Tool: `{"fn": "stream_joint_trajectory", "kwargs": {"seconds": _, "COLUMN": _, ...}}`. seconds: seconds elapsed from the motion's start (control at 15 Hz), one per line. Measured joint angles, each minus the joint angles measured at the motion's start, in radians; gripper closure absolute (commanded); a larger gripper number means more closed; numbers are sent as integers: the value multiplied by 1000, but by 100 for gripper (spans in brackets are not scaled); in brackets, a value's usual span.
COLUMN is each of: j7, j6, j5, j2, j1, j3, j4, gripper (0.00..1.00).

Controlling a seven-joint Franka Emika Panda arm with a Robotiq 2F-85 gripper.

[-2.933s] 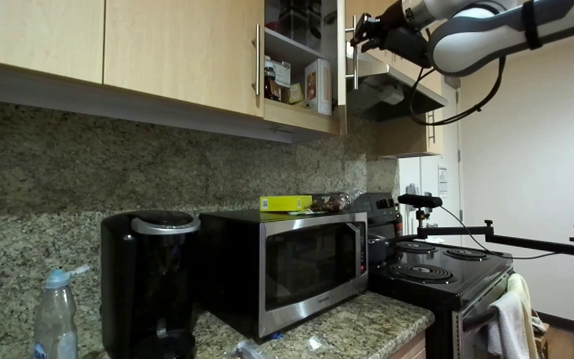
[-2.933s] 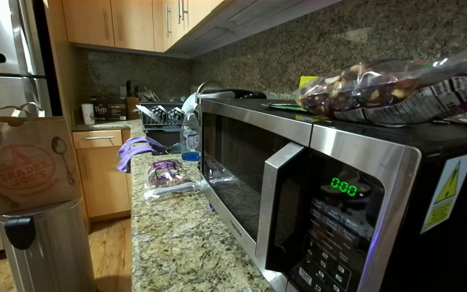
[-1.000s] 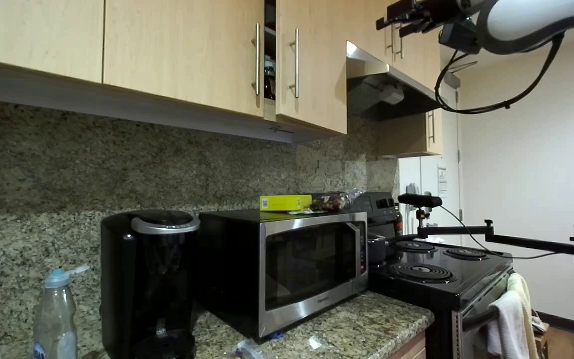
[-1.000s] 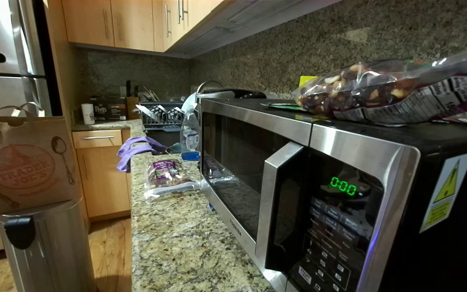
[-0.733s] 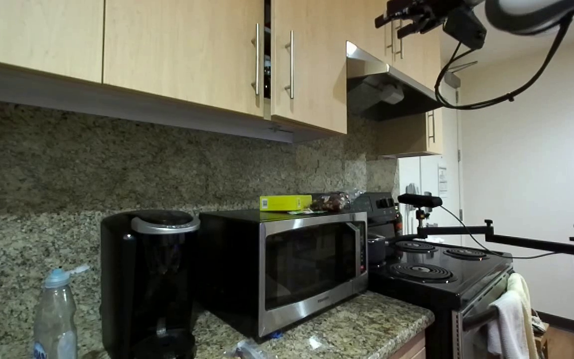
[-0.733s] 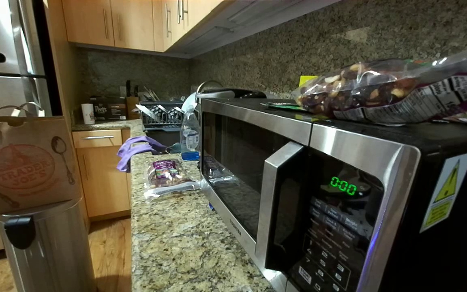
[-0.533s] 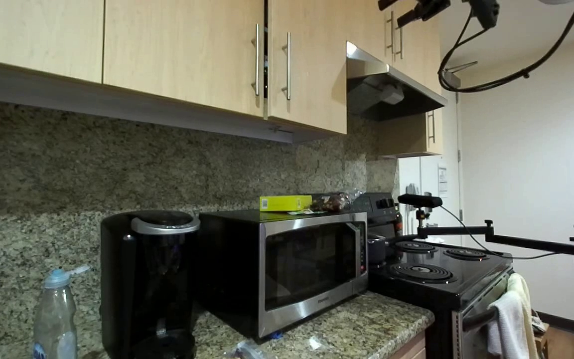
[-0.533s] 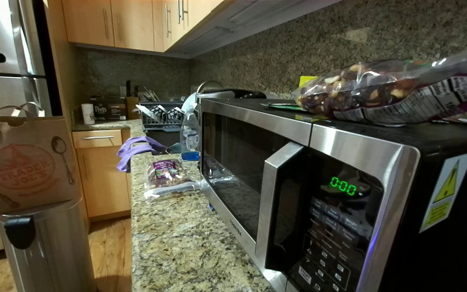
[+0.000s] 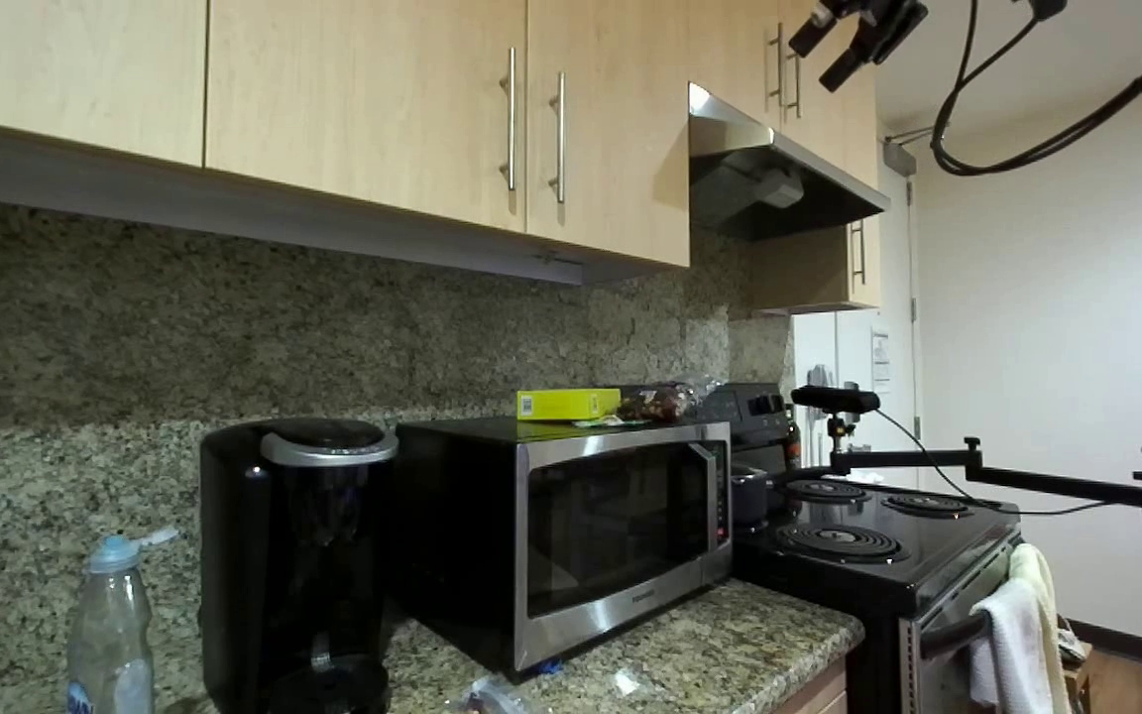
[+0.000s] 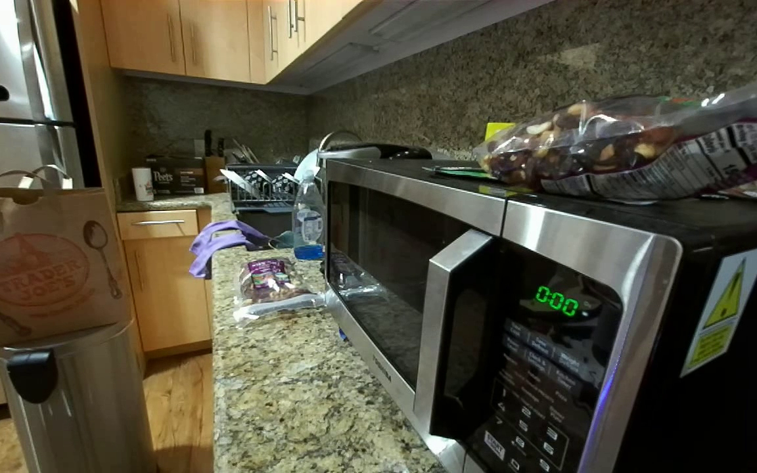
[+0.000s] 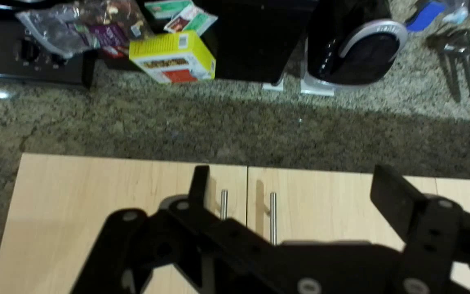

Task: Open the top right cabinet door

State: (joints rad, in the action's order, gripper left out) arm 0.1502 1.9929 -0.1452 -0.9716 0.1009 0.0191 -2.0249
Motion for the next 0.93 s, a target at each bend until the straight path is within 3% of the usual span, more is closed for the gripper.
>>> {"fn": "stream_joint_trajectory", "kwargs": {"seconds": 0.93, "j7": -8, "j6": -41, "j5": 14, "j2": 9, "j1": -28, "j3": -16, "j4": 4, "gripper": 0}}
